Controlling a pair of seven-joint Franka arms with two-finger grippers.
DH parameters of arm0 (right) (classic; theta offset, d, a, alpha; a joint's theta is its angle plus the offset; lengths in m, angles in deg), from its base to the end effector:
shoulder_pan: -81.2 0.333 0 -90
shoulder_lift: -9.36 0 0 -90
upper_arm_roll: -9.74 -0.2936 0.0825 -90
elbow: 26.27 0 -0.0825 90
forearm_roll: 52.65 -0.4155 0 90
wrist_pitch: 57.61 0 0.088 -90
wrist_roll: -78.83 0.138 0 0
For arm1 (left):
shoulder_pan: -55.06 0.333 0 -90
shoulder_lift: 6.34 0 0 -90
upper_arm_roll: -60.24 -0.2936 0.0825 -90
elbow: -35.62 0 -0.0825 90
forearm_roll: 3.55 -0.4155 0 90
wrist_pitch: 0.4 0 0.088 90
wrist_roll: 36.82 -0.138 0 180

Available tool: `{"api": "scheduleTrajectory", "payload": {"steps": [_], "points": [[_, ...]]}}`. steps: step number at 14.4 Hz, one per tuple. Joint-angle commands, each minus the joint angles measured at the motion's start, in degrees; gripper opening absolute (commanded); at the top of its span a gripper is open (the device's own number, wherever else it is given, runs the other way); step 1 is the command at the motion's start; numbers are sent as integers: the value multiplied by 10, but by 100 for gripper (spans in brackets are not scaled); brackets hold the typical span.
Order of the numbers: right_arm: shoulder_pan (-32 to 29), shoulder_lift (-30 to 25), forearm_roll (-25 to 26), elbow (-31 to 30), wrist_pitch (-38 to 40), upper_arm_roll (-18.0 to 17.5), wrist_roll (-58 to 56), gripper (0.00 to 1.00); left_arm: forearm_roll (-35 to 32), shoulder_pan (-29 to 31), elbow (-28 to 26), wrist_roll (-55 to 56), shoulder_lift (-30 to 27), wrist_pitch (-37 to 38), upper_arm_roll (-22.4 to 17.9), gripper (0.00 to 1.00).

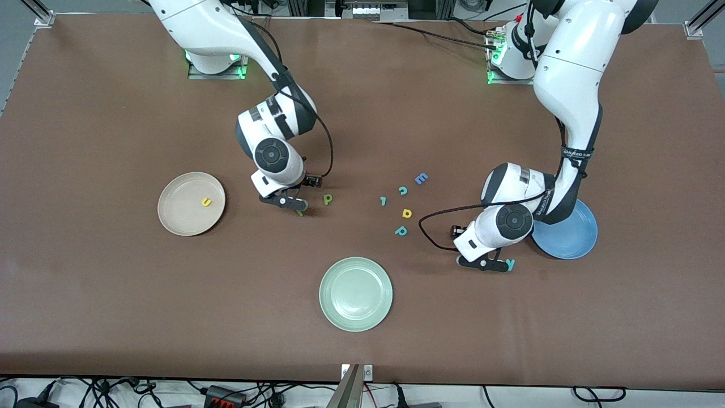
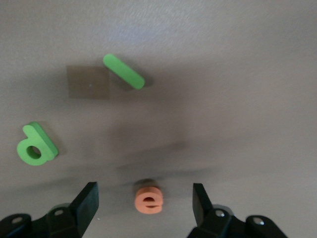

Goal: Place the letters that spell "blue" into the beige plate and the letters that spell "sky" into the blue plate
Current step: 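Reach the yellow s with the left gripper while the right gripper reaches orange e, then grasp the yellow s with the left gripper while the right gripper grasps the e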

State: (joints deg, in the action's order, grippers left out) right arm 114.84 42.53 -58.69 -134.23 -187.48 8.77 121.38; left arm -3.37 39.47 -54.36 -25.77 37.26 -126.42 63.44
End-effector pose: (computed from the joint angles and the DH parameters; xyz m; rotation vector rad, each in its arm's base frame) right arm 0.5024 0.3535 0.1096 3.0503 -0.3308 -0.3167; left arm 0.6533 -0.2202 0.1144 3.1218 -0.1879 -0.2149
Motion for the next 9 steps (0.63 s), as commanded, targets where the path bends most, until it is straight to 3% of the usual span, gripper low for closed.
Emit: {"api": "scheduleTrajectory", "payload": {"steps": [1, 6, 9], "points": [[7, -6, -7, -7, 1, 4, 29, 67, 9, -1, -9, 1, -8, -20, 0, 75], [15, -7, -9, -24, -5, 4, 58, 63, 9, 3, -11, -9, 0, -46, 0, 49], [15, -15, -12, -40, -5, 4, 58, 61, 9, 8, -12, -30, 10, -82, 0, 47]]}}
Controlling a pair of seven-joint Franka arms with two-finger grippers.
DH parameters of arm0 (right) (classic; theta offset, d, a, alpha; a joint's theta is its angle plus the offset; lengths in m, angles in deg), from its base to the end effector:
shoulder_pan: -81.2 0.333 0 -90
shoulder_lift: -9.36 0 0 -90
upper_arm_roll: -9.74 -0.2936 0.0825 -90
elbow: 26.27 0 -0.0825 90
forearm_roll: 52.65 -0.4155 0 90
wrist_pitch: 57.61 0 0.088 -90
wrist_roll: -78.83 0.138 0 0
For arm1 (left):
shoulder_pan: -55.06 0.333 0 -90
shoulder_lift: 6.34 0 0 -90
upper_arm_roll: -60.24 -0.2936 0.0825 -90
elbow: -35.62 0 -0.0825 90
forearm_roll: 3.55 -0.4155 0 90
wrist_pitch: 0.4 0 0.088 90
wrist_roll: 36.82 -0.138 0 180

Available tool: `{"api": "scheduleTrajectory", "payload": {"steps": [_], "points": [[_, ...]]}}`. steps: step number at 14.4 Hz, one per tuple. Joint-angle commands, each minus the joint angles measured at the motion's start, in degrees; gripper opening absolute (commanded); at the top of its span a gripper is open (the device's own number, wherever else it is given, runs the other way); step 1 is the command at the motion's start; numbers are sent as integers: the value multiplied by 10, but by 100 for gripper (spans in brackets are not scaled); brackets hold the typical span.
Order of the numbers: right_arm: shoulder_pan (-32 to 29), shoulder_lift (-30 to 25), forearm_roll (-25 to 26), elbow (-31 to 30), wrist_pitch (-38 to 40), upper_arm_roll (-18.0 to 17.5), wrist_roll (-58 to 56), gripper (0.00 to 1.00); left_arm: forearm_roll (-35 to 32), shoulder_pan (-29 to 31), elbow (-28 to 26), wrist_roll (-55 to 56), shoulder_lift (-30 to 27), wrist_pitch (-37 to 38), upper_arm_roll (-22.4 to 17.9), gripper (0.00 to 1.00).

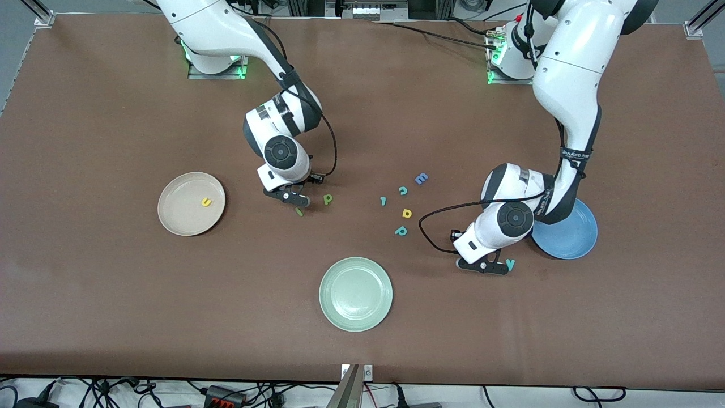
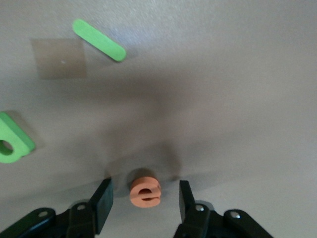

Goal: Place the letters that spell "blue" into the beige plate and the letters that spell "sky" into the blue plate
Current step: 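Grasp the yellow s with the left gripper while the right gripper grasps the e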

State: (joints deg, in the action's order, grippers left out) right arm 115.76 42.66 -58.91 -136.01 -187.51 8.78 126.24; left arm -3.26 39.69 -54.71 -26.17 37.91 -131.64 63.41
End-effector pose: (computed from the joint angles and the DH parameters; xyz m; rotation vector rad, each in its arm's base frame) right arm 0.4853 0.3537 0.0966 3.0021 -0.4368 -0.3475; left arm 0.6623 -0.2199 0.1107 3.1074 -0.1862 -0.1030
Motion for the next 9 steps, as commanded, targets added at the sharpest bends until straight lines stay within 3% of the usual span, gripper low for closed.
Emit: {"api": "scheduleTrajectory", "payload": {"steps": [1, 5, 7, 9], "points": [[6, -22, -9, -27, -5, 3, 9, 61, 8, 11, -9, -39, 5, -32, 0, 47], [5, -23, -9, -27, -12, 3, 9, 54, 8, 14, -9, -43, 6, -31, 0, 46], [5, -22, -9, -28, -13, 3, 9, 52, 8, 13, -9, -44, 5, -29, 0, 33], [5, -21, -9, -28, -14, 3, 9, 50, 8, 13, -9, -44, 5, -27, 0, 31]]}}
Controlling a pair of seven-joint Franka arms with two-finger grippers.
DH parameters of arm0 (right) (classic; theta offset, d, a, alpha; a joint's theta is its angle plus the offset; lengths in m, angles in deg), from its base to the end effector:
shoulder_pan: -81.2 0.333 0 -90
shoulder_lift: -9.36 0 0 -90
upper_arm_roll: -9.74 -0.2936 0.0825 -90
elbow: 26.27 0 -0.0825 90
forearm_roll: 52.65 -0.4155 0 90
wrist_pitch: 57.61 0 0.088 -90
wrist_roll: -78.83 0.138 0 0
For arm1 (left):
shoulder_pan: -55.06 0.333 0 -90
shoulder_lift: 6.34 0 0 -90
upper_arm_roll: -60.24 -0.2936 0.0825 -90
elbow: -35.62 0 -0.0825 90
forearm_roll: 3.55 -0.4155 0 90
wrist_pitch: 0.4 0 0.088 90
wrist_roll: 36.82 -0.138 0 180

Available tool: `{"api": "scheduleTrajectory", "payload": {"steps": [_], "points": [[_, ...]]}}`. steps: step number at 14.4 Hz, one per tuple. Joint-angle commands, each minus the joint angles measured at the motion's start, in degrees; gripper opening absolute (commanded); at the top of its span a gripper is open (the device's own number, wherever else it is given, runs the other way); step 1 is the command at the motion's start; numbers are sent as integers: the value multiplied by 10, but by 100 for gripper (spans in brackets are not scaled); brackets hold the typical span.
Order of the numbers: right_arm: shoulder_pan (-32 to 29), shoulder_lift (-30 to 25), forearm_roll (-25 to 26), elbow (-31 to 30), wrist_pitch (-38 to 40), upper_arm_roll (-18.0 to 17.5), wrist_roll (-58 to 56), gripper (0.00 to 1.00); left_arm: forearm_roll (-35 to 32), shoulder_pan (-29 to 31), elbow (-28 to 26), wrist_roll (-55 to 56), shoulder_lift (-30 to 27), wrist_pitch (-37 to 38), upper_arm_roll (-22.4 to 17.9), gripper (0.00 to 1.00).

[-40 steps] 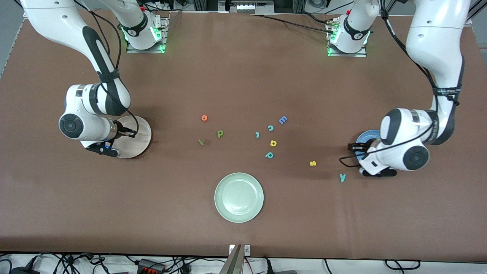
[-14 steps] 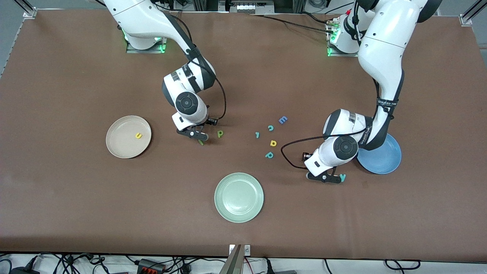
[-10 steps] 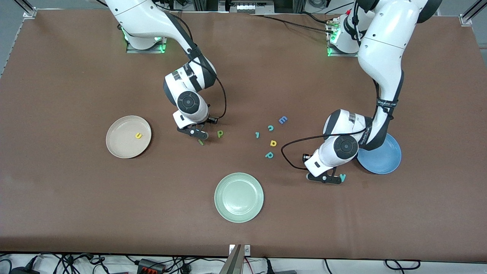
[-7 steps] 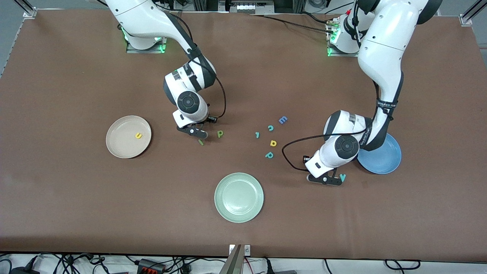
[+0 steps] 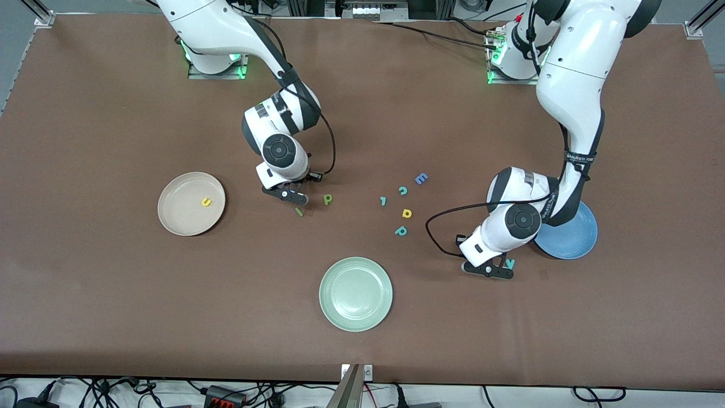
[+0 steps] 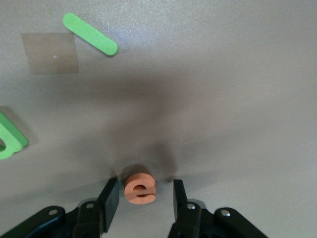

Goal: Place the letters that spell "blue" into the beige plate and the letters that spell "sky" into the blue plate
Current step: 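Grasp the yellow s with the left gripper while the right gripper grasps the e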

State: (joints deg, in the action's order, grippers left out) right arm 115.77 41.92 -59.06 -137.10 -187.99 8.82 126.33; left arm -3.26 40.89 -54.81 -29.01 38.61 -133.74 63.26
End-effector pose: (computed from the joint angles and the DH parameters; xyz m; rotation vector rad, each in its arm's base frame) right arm 0.4823 0.3511 0.0977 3.0032 -0.4438 -0.3457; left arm 0.6690 -0.2048 0.1043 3.1000 -0.2258 -0.0664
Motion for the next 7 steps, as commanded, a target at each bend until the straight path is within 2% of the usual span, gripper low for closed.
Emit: {"api": "scheduleTrajectory", "payload": {"steps": [1, 3, 7], "points": [[5, -14, -8, -17, -8, 3, 8, 47, 8, 1, -9, -15, -2, -5, 1, 31], [5, -14, -8, -16, -8, 3, 8, 37, 8, -1, -12, -13, -2, -4, 1, 34], [4, -14, -9, -16, -2, 4, 8, 26, 9, -2, -13, -10, -3, -4, 1, 35]]}}
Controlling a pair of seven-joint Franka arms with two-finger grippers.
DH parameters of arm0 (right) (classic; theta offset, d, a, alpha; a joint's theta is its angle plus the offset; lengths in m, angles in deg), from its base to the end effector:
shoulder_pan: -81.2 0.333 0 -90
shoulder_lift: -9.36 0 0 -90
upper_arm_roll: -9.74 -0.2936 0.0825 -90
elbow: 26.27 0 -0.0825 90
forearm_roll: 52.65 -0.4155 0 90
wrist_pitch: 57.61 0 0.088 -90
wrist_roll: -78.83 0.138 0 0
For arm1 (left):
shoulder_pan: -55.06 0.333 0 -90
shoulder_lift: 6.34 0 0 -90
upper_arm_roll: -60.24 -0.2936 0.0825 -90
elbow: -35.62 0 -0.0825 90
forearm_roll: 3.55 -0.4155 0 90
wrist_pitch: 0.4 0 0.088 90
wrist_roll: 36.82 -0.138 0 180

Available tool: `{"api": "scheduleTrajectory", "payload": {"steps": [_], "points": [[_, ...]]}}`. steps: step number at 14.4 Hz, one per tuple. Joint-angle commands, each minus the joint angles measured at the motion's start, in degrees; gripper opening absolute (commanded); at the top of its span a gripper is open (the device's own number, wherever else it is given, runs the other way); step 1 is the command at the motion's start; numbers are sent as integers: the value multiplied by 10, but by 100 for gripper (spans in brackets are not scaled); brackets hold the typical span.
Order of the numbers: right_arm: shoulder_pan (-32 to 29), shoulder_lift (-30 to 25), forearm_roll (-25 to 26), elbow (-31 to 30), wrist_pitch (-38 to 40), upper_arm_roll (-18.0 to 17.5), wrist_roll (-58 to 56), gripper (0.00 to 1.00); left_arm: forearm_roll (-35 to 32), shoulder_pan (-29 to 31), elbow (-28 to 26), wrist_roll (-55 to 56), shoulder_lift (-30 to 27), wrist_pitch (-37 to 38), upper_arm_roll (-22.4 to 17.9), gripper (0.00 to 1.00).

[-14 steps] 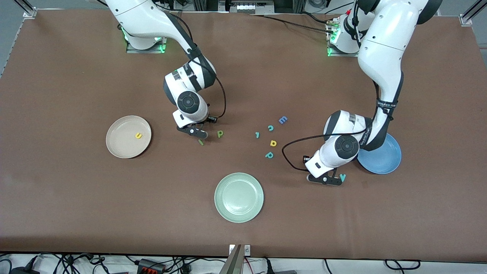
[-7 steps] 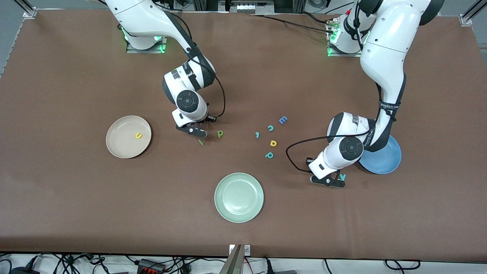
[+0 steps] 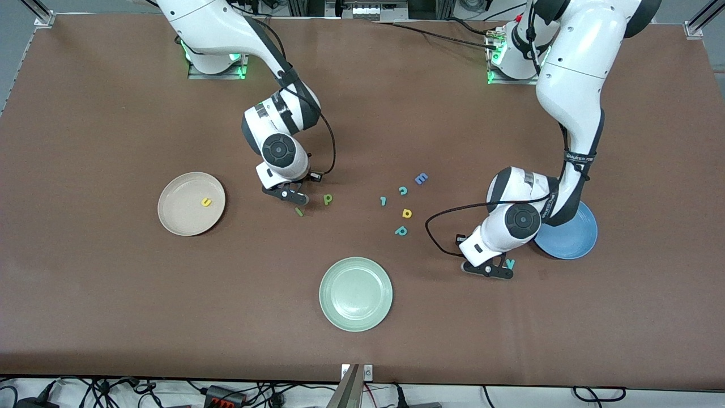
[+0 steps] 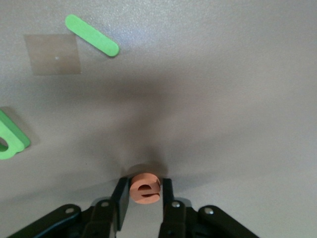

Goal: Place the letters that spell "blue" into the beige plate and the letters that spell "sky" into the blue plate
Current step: 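Grasp the yellow s with the left gripper while the right gripper grasps the e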

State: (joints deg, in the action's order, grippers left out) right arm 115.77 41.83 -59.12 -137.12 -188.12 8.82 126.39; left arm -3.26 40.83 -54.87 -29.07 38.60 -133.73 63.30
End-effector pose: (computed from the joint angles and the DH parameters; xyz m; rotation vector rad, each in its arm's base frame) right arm 0.4827 0.3514 0.0987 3.0058 -0.4470 -0.3426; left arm 0.6683 -0.2059 0.1040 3.0994 -0.2299 -0.0682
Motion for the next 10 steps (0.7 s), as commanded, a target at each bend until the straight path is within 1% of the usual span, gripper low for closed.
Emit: {"api": "scheduleTrajectory", "payload": {"steps": [1, 2, 5, 7, 9, 10], "points": [[2, -13, -7, -16, -1, 4, 8, 22, 9, -3, -12, -7, -4, -4, 2, 35], [1, -14, -7, -15, -1, 4, 8, 19, 9, -3, -12, -4, -6, -4, 2, 37], [1, -24, -7, -9, -1, 7, 4, 18, 9, -2, -12, -1, -6, 5, 2, 39], [-13, -47, -5, -2, 0, 15, -4, 18, 9, 1, -14, 2, -8, 14, 2, 54], [-34, -71, 0, 4, 9, 36, -51, 18, 9, 1, -14, 5, -9, 23, 2, 60], [-44, -79, 0, 4, 23, 54, -80, 18, 9, 1, -14, 6, -10, 26, 3, 60]]}}
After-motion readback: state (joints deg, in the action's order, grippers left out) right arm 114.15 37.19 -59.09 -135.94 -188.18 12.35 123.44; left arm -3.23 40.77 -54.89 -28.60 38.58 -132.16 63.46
